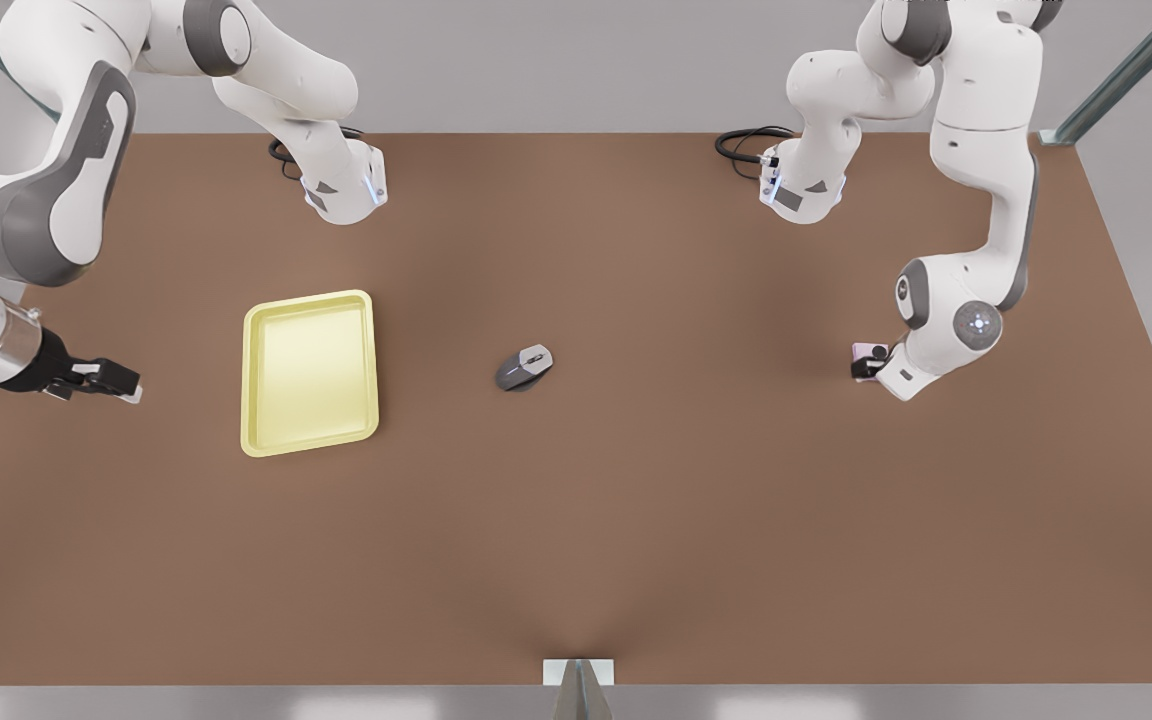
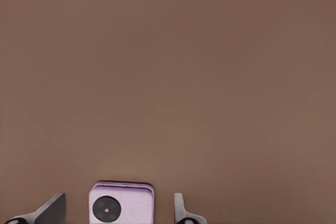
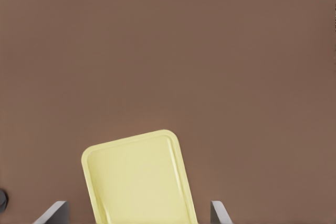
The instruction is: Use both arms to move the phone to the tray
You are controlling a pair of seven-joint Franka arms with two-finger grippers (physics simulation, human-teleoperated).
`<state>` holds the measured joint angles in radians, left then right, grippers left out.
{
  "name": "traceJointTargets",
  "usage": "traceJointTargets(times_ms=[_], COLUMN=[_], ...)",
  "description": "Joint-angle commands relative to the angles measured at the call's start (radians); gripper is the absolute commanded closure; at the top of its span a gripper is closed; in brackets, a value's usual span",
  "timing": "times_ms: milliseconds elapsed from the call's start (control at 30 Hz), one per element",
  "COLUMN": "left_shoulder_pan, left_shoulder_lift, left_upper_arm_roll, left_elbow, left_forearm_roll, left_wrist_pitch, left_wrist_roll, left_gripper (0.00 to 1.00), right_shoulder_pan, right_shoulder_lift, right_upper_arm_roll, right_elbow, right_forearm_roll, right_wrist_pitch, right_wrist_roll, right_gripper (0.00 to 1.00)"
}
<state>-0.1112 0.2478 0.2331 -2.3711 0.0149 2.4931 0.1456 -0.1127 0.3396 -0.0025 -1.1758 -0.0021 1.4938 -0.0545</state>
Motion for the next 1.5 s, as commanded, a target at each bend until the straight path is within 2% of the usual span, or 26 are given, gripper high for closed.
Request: traceJointTargets(times_ms=[0, 400, 800, 833, 967, 1100, 1467], left_shoulder_pan=[0.001, -0.001, -0.001, -0.001, -0.001, -0.001, -0.001], left_shoulder_lift=[0.005, -0.009, 0.048, 0.047, 0.048, 0.050, 0.044], left_upper_arm_roll=[0.009, 0.032, 0.045, 0.045, 0.045, 0.043, 0.043], left_elbow=[-0.013, -0.146, -0.146, -0.146, -0.146, -0.146, -0.134], left_forearm_roll=[0.002, 0.000, -0.003, -0.003, -0.003, -0.003, -0.006], left_wrist_pitch=[0.131, 0.151, 0.188, 0.188, 0.188, 0.188, 0.178], left_wrist_roll=[0.175, 0.172, 0.166, 0.166, 0.164, 0.164, 0.160], left_gripper=[0.00, 0.00, 0.00, 0.05, 0.09, 0.19, 0.20], right_shoulder_pan=[-0.010, -0.028, -0.028, -0.033, -0.031, -0.030, -0.035], right_shoulder_lift=[-0.001, -0.001, -0.001, -0.001, -0.001, -0.001, -0.001], right_upper_arm_roll=[-0.002, -0.004, -0.005, -0.005, -0.005, -0.005, -0.005], right_elbow=[0.001, 0.015, 0.015, 0.015, 0.015, 0.015, 0.015], right_forearm_roll=[0.002, 0.022, 0.020, 0.020, 0.020, 0.019, 0.020], right_wrist_pitch=[0.003, 0.026, 0.028, 0.028, 0.028, 0.028, 0.028], right_wrist_roll=[0.008, 0.007, 0.008, 0.008, 0.008, 0.007, 0.007], right_gripper=[0.00, 0.00, 0.00, 0.00, 0.00, 0.00, 0.00])
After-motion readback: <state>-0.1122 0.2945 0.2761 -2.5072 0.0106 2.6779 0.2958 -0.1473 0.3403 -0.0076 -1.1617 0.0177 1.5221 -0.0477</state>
